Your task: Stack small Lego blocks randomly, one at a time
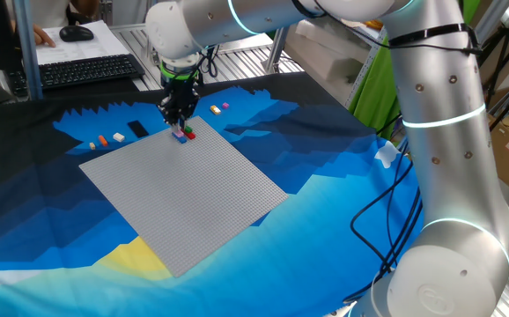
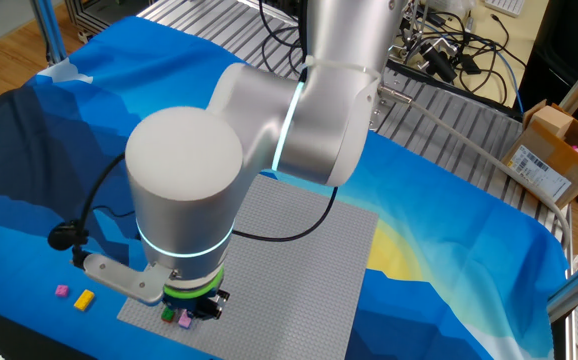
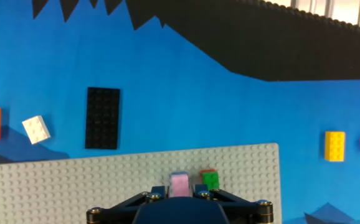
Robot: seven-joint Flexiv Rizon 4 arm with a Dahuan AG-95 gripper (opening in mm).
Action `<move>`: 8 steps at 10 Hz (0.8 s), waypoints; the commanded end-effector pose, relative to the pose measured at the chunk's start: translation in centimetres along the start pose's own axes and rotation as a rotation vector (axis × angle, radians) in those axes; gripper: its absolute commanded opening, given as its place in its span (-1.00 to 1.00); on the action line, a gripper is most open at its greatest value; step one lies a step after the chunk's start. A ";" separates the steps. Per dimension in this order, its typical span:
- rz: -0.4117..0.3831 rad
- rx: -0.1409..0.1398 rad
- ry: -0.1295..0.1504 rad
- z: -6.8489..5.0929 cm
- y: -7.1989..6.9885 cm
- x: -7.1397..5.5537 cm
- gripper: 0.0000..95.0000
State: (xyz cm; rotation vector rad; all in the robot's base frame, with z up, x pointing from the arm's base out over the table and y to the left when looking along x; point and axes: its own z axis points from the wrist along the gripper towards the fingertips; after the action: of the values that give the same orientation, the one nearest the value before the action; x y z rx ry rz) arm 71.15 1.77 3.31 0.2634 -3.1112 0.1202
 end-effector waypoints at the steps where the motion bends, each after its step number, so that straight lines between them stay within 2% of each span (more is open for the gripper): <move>1: -0.007 0.000 0.001 -0.3 -0.1 -0.1 -1.00; 5: -0.001 0.003 0.006 -0.1 -0.3 -0.4 -1.00; 8: 0.009 0.001 -0.003 1.2 -0.1 -0.6 -1.00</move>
State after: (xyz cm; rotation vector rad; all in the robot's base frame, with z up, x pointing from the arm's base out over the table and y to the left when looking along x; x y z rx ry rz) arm 71.85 1.77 2.32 0.2469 -3.1136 0.1222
